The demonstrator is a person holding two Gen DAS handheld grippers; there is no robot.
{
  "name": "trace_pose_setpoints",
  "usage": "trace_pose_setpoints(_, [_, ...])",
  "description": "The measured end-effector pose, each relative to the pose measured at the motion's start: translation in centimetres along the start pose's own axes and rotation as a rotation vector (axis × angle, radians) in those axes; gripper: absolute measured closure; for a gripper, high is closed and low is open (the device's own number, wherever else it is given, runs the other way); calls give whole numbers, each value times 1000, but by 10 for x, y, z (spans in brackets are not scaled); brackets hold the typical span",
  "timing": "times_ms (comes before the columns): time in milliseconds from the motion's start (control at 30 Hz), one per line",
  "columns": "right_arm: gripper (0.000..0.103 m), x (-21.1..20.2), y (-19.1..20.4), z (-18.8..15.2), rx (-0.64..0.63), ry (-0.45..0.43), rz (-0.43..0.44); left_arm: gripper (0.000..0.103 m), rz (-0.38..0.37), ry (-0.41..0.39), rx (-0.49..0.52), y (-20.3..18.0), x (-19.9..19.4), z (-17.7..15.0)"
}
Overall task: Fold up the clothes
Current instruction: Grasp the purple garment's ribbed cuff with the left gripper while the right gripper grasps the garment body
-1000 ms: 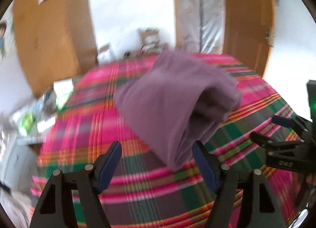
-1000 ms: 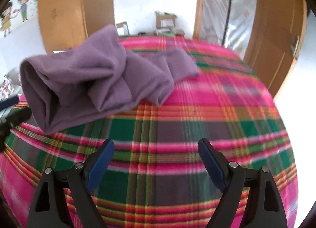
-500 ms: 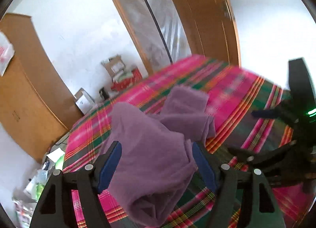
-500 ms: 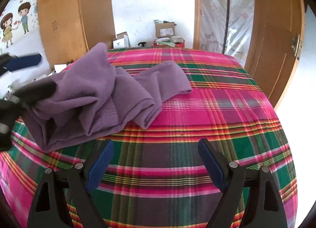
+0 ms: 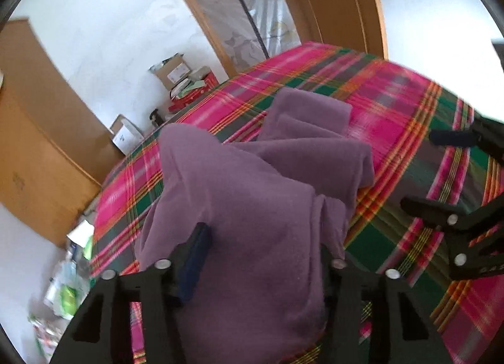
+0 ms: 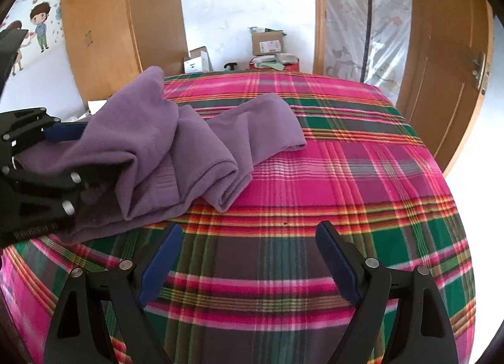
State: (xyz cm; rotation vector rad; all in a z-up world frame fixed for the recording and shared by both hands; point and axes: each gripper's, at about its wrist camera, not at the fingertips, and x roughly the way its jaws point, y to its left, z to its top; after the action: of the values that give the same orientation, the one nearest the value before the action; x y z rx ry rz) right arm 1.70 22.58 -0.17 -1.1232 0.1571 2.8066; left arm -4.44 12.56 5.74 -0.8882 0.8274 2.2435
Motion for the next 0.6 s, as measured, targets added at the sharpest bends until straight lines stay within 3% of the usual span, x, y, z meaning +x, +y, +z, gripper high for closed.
trace_pose_setpoints(200, [16, 10, 8, 6, -35, 5, 29, 81, -55, -12, -151, 31, -9, -3])
trace_pose_setpoints(233, [21, 11, 10, 7, -44, 5, 37, 83, -59, -16, -182, 38, -10, -4])
trace_pose_setpoints(467, [47, 20, 21, 13, -72, 18, 123, 86, -26, -23, -339, 85, -21, -23])
trace_pose_setpoints(600, [60, 30, 24, 17, -31, 42, 214, 86, -9, -4, -407, 104, -22, -42])
